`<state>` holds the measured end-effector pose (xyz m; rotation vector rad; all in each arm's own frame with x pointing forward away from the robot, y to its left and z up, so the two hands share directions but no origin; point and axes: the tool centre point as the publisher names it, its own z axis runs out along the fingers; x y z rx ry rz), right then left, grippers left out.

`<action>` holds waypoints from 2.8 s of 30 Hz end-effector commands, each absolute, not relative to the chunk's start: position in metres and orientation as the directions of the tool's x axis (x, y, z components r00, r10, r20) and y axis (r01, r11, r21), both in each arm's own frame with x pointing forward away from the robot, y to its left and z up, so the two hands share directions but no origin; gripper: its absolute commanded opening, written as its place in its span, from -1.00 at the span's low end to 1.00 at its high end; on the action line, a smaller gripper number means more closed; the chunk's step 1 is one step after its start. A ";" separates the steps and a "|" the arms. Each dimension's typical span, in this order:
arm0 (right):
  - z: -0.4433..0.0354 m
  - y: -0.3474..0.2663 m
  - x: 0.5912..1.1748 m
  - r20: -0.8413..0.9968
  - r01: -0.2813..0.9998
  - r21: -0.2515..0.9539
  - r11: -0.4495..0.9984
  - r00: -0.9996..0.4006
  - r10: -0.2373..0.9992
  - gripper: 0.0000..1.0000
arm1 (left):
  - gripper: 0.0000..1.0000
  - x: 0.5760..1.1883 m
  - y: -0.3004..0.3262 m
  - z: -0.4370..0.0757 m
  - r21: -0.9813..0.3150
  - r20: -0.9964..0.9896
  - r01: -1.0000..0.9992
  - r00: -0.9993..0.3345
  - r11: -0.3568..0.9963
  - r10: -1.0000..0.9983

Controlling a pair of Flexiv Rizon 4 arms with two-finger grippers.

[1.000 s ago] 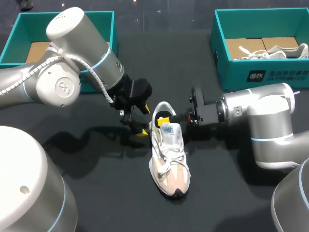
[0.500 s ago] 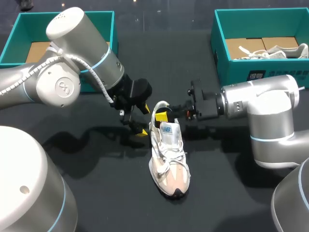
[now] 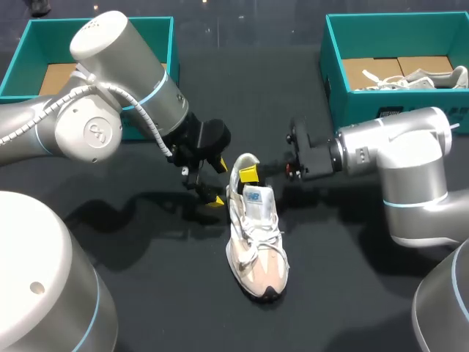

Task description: Take the shoe out of the shoebox, open the shoe tongue, remove and reinsert the insole, then place the shoe into the shoebox

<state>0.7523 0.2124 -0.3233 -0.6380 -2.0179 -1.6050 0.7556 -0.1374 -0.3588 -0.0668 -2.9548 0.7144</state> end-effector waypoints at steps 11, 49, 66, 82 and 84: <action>-0.311 0.218 0.746 0.572 0.579 0.787 0.215 -0.814 0.099 -0.15 | 1.00 0.755 -0.137 -0.358 -0.458 0.084 0.024 -0.994 0.889 0.070; -0.231 0.156 0.806 0.724 0.729 0.247 0.639 -0.577 0.379 -0.05 | 1.00 0.785 -0.043 -0.286 -0.348 0.084 0.164 -0.975 0.923 0.205; -0.189 0.148 0.800 0.428 0.862 0.009 0.507 -0.461 0.777 -1.00 | 1.00 0.809 -0.010 -0.248 -0.303 0.079 0.264 -0.950 0.916 0.301; -0.207 0.182 0.788 0.339 0.931 0.015 0.365 -0.348 0.874 -1.00 | 1.00 0.835 0.027 -0.242 -0.271 0.063 0.377 -0.911 0.886 0.407; -0.213 0.188 0.784 0.299 0.947 -0.011 0.320 -0.302 0.905 -1.00 | 1.00 0.842 0.037 -0.241 -0.268 0.063 0.384 -0.908 0.883 0.414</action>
